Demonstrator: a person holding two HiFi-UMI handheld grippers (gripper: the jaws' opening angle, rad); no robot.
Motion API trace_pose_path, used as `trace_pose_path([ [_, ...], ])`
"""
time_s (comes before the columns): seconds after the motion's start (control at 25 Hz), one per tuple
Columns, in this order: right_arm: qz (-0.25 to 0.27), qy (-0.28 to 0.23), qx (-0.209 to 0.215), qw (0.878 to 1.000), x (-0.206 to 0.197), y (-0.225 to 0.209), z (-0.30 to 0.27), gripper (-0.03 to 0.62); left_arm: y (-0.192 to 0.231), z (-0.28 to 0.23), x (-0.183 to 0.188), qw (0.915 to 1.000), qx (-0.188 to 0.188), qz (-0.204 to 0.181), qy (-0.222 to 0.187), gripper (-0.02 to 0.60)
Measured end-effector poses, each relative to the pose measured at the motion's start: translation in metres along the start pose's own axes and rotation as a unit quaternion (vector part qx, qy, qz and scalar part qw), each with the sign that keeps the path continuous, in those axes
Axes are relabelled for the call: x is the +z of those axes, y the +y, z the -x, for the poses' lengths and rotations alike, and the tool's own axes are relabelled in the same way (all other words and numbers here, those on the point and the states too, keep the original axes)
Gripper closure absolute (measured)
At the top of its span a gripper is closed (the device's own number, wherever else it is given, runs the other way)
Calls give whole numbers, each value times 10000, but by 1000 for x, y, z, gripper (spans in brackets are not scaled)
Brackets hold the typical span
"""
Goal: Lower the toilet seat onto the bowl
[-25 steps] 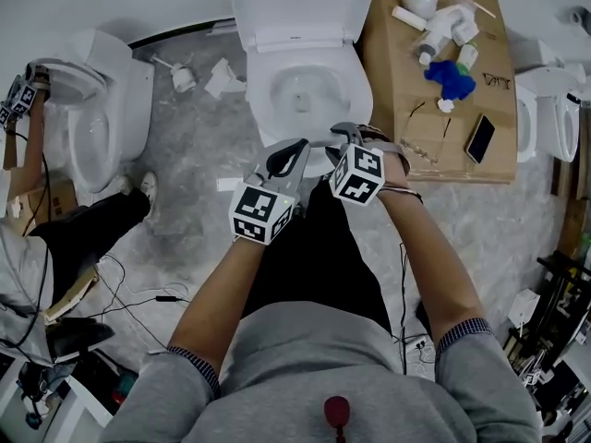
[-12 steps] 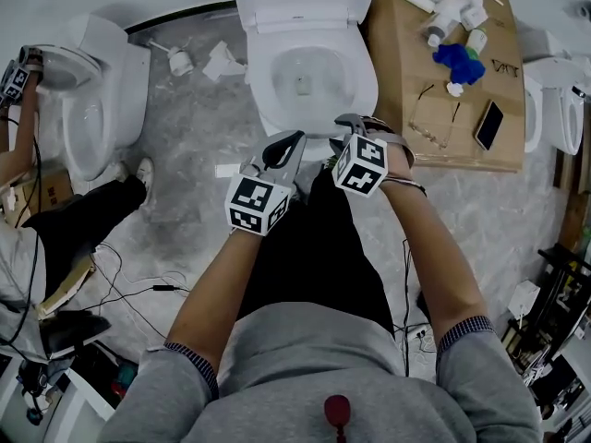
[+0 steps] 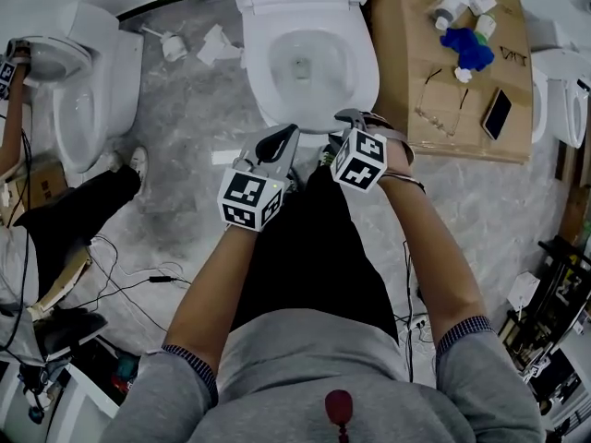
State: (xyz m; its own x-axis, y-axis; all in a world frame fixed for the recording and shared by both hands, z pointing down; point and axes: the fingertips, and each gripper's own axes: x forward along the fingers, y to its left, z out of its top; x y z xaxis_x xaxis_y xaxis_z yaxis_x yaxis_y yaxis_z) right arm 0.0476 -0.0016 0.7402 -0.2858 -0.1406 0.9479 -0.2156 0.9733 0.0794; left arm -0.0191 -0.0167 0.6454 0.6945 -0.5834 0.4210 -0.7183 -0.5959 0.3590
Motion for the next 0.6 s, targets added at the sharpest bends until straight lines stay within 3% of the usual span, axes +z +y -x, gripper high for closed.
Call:
trace_pose_path([
  [0.6,1,19,352,9994,-21,31,-47,416,10,-32,-49,9995,75,5,301,574],
])
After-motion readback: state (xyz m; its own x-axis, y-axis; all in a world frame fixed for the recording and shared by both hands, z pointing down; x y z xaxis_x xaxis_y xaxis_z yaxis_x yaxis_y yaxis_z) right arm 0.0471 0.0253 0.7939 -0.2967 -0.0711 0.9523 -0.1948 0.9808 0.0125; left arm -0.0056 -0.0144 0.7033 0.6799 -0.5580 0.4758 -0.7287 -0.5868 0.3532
